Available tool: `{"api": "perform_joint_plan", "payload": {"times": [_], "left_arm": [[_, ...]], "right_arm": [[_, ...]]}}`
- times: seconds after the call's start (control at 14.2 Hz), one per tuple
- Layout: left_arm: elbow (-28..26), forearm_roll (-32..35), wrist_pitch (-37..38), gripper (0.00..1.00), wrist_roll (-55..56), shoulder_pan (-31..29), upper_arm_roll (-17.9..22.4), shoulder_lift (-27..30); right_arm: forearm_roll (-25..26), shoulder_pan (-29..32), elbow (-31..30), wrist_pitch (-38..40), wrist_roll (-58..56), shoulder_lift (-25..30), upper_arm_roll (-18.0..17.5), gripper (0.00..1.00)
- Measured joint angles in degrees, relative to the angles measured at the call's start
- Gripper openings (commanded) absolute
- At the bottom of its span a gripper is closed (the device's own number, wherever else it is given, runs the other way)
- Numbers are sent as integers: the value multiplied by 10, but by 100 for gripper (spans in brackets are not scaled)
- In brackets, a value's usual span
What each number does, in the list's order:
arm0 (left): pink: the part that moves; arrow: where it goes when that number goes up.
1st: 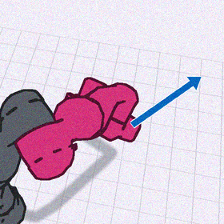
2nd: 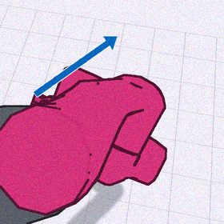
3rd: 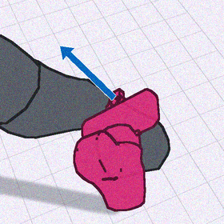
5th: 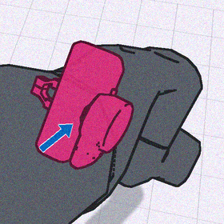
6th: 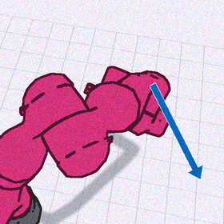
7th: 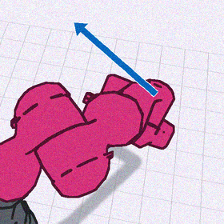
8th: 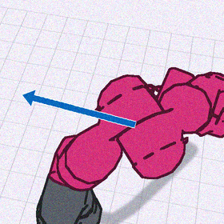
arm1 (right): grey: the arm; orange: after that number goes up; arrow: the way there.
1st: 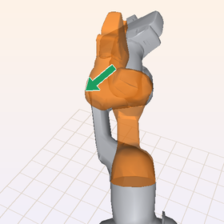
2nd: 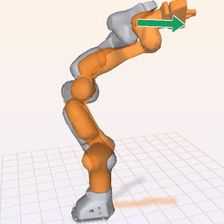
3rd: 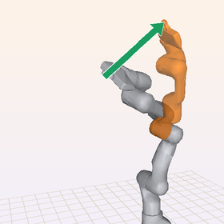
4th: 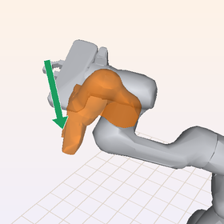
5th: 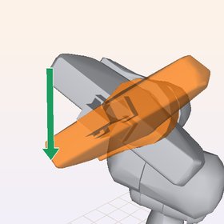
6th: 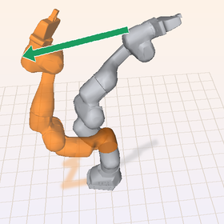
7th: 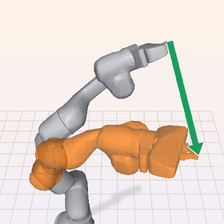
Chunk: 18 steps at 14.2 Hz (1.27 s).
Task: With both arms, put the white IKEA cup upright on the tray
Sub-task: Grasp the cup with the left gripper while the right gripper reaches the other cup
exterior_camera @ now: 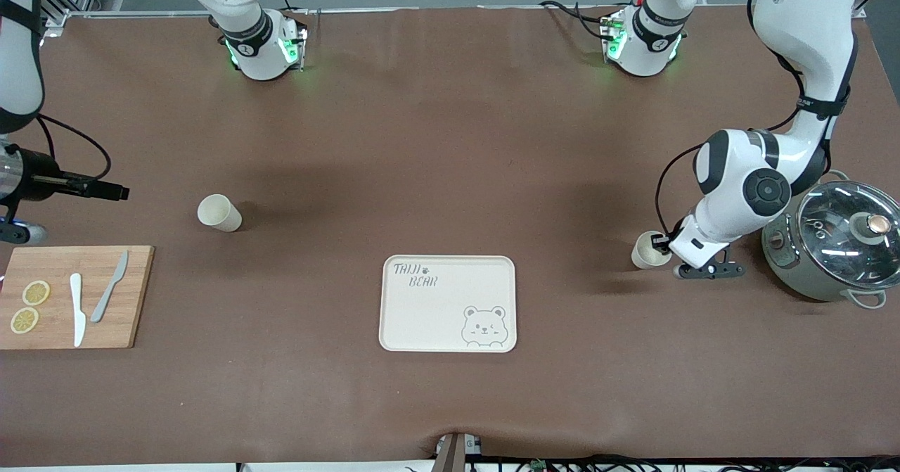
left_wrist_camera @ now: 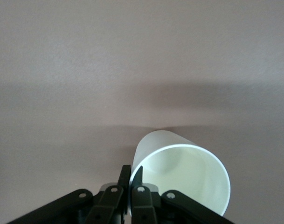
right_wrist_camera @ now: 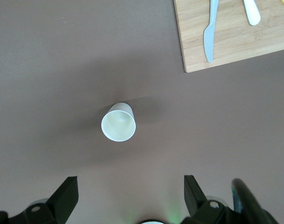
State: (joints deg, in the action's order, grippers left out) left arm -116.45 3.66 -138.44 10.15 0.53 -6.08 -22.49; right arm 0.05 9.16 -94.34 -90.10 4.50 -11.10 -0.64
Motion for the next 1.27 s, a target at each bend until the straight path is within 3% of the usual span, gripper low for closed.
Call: {"api": "perform_joint_plan", "payload": {"times": [0.35, 0.92, 1.27], "left_arm": [[63, 0, 5, 0, 11, 50, -8, -20], [196, 0, 5, 0, 78, 139, -10, -134], [265, -2, 5, 0, 144, 181, -10, -179]], "right_arm": [[-1, 0, -73, -66, 1, 5, 0, 100], [-1, 1, -261, -244, 1, 59, 0, 100], [-20, 1, -318, -307, 3, 65, 0, 100]]}}
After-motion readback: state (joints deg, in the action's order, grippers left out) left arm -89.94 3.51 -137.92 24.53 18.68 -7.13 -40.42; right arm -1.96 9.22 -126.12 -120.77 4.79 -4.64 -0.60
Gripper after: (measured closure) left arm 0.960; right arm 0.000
